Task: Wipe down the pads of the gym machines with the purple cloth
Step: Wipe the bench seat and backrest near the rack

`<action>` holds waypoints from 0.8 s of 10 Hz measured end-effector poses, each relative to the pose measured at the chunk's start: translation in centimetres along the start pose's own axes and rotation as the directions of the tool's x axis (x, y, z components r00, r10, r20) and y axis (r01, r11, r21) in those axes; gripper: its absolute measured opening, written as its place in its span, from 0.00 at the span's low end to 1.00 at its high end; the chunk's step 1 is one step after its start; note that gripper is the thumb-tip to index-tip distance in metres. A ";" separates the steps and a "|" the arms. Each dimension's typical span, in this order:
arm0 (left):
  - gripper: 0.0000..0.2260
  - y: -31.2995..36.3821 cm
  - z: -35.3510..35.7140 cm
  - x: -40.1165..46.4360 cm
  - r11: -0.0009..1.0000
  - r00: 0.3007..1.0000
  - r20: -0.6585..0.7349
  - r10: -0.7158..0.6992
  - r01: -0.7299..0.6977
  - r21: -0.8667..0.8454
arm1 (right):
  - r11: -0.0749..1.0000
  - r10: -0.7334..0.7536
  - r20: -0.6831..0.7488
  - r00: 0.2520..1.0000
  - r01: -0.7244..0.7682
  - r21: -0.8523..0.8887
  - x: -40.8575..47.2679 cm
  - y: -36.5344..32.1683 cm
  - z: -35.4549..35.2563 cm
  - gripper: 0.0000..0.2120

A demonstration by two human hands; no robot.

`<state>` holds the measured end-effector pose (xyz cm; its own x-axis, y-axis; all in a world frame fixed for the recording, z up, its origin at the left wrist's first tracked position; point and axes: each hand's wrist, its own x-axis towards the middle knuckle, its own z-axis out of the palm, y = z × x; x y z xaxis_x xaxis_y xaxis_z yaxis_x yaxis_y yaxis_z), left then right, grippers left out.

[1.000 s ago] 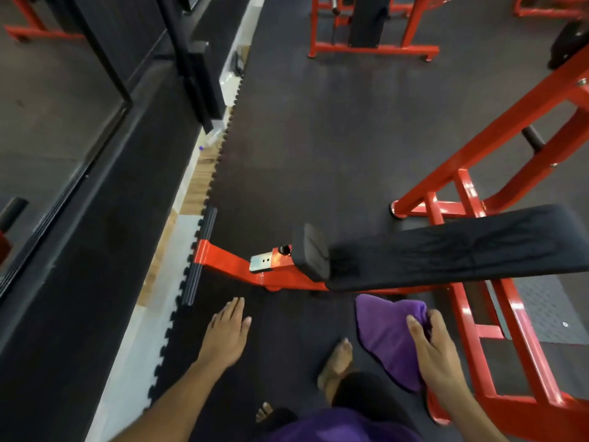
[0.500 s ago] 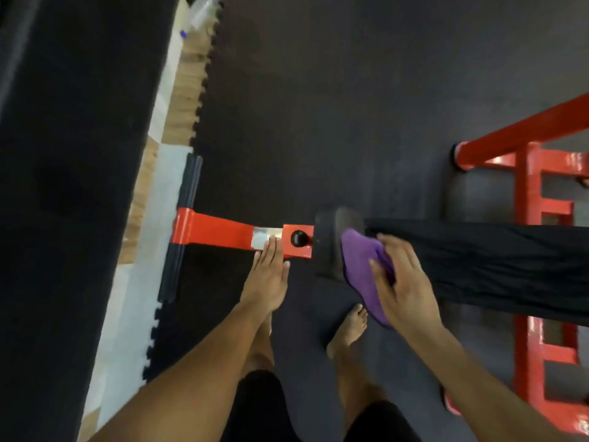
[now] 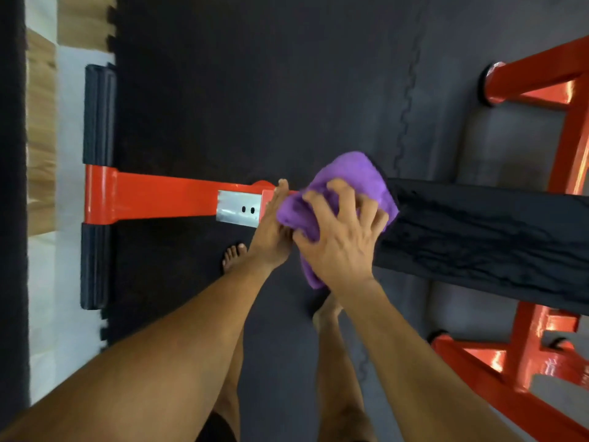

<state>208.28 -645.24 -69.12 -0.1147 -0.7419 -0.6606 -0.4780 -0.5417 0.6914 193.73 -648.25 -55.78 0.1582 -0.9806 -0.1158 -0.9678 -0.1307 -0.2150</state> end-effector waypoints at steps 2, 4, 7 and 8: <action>0.34 4.3 -1.2 -1.0 0.967 0.989 -0.086 0.119 -0.096 0.237 | 0.956 0.267 0.096 0.959 -0.276 0.097 3.1 1.0 -0.4 0.41; 0.25 5.8 -1.6 -1.6 0.993 0.996 -0.065 0.069 -0.062 0.099 | 0.971 -0.092 0.106 0.990 0.066 0.231 -9.8 3.4 -0.5 0.47; 0.34 4.5 -2.3 0.1 0.992 0.995 0.088 -0.048 0.037 0.123 | 0.906 0.055 0.049 0.997 -0.070 0.416 -2.4 2.7 0.3 0.27; 0.30 6.6 -2.4 -1.1 0.981 0.999 -0.018 0.028 -0.024 0.193 | 0.775 0.218 0.121 0.969 -0.247 0.581 -5.5 3.8 -0.5 0.28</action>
<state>207.33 -648.88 -63.12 -0.1124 -0.7640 -0.6353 -0.6341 -0.4371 0.6379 189.04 -643.47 -55.48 -0.0338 -0.9606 -0.2760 -0.6758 0.2254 -0.7018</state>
